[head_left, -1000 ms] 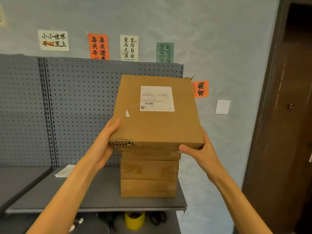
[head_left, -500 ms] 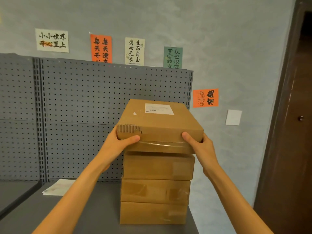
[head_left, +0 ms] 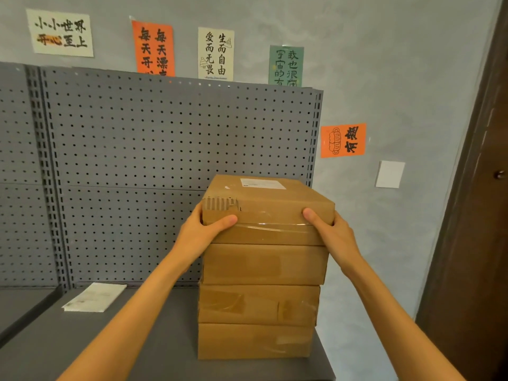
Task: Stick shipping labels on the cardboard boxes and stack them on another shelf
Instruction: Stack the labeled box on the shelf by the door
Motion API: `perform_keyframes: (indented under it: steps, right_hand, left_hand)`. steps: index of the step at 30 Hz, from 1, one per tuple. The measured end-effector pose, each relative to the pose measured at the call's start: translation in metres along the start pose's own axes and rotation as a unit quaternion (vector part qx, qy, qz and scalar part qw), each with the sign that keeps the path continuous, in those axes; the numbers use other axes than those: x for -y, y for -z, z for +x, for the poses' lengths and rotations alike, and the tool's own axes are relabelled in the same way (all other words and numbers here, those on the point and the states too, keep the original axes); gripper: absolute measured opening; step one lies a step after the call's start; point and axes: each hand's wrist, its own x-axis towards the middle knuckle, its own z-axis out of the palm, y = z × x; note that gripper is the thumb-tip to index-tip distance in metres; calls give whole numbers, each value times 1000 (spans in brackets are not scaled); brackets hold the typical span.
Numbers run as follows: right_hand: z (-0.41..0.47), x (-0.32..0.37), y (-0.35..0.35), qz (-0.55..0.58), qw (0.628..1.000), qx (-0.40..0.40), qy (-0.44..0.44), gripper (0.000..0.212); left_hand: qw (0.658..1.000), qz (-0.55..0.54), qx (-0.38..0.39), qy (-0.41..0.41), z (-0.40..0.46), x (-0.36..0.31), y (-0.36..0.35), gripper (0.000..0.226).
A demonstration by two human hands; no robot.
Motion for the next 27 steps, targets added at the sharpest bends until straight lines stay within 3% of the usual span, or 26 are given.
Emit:
perform_keyframes:
  steps: [4,7,12,15,20,24,27]
  right_hand:
    - [-1,-2,-3,14,1000,2,2,75]
    - [-2,0,0,18,1000,8,-8,81]
    - [-11,6,9,-16,999,28,-9,80]
    - [-20,11,14,-38,999,22,9,76]
    - [-39,21,21,-134,990,-10,48,85]
    - [-66,26,26,-248,959,-54,124,69]
    - [-90,23,25,-295,938,-37,180,62]
  left_hand:
    - [1000,3,0,3,0,4,0,104]
    - [1000,-2,14,4,-1,2,0,103]
    - [999,7,49,11,-7,-12,2,74]
    - [997,42,69,13,-16,-21,6,71]
    - [992,125,28,13,-44,-29,26,87]
    - [970,240,-30,-15,-80,-30,41,71]
    - [925,373,-55,-44,-117,-24,52,62]
